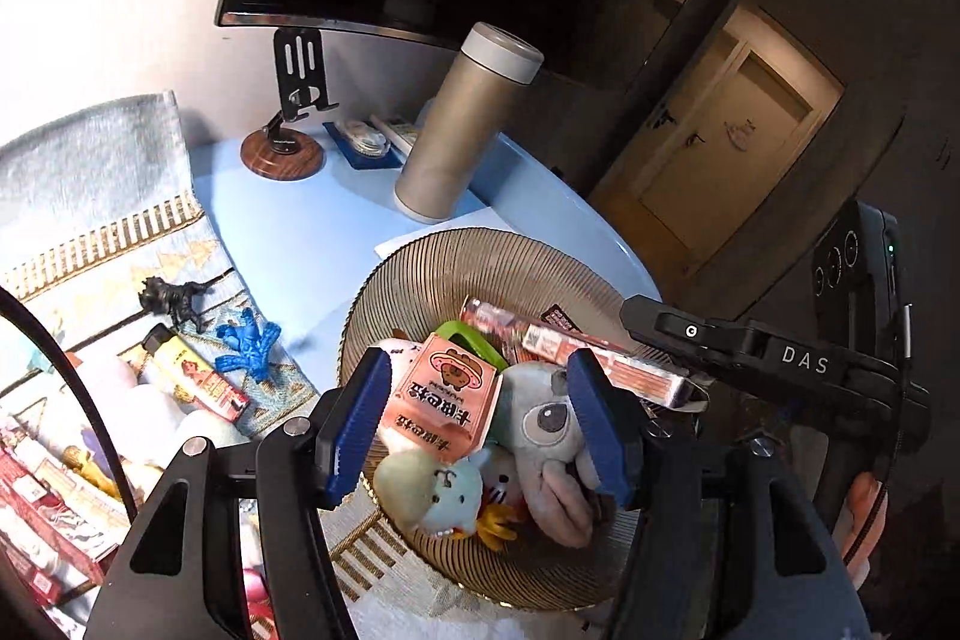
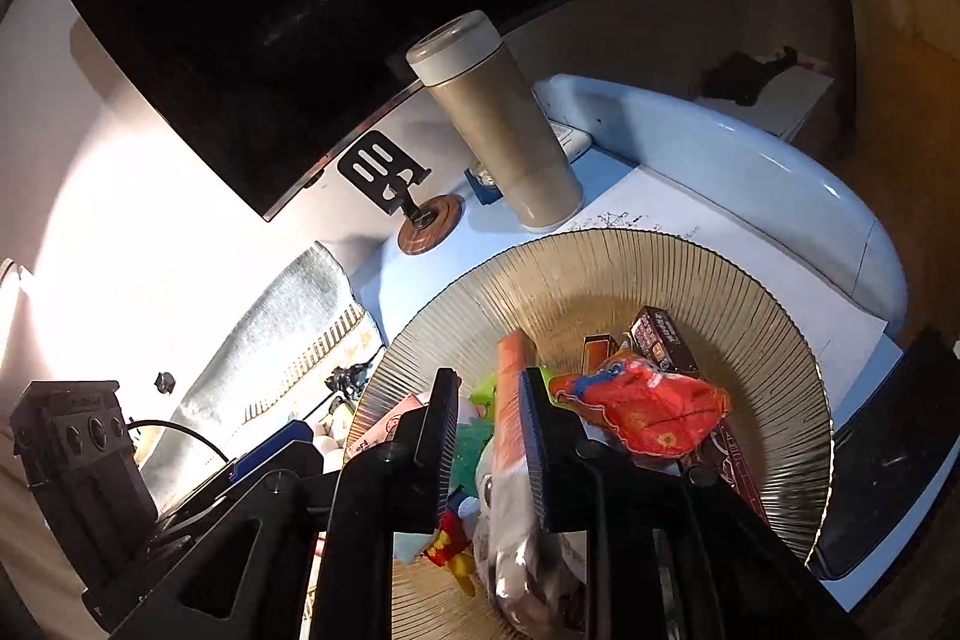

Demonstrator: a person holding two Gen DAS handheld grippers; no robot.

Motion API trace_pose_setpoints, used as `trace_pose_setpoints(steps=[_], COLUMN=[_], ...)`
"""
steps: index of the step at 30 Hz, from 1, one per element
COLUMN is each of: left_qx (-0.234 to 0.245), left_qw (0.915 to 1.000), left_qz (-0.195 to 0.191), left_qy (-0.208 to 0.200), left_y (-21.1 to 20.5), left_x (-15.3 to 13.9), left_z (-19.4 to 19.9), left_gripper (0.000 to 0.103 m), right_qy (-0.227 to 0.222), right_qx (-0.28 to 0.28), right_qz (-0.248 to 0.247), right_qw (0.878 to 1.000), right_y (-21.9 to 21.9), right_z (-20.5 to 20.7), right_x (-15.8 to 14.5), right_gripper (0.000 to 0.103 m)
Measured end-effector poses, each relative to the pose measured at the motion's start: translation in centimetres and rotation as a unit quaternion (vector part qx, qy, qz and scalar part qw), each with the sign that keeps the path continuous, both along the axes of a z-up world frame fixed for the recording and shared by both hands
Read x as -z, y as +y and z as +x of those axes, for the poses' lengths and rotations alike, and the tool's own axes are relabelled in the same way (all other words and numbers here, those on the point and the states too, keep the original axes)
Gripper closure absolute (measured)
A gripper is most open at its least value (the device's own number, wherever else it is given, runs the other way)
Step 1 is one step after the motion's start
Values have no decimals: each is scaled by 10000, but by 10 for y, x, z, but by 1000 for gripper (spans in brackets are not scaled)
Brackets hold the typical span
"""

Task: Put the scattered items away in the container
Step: 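Carry the pink box and orange box to the amber bowl and release both, then move both grippers back over the rug toward the red snack sticks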

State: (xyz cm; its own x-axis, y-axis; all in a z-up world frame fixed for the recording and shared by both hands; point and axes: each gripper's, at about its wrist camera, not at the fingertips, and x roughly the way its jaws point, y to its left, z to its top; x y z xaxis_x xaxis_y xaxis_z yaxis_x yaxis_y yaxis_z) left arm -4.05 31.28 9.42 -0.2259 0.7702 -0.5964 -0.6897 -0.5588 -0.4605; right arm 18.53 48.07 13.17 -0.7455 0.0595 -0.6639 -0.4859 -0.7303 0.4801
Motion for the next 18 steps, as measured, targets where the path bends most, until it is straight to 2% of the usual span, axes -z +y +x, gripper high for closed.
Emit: trace_pose_setpoints(steps=[2, 6, 11, 16, 18], left_qx=[-38, -120, -268, -619, -889], left_qw=[10000, 9999, 9993, 9975, 9954], left_qz=[49, 29, 133, 159, 180], left_qy=[5, 83, 204, 311, 305], left_y=[-9, -28, -64, -117, -147], left_x=[-4, -12, -22, -26, -24], left_z=[4, 14, 34, 52, 56], left_gripper=[44, 44, 44, 44, 44], right_qy=[124, 246, 543, 745, 803], right_qx=[-23, -2, -448, -1019, -1276], right_qz=[16, 84, 15, 606, 827], right_qw=[9999, 9997, 9975, 9902, 9851], right_y=[-3, -10, -38, -95, -122], right_z=[6, 15, 29, 36, 36], right_x=[-4, -13, -27, -47, -51], right_gripper=[67, 66, 66, 62, 56])
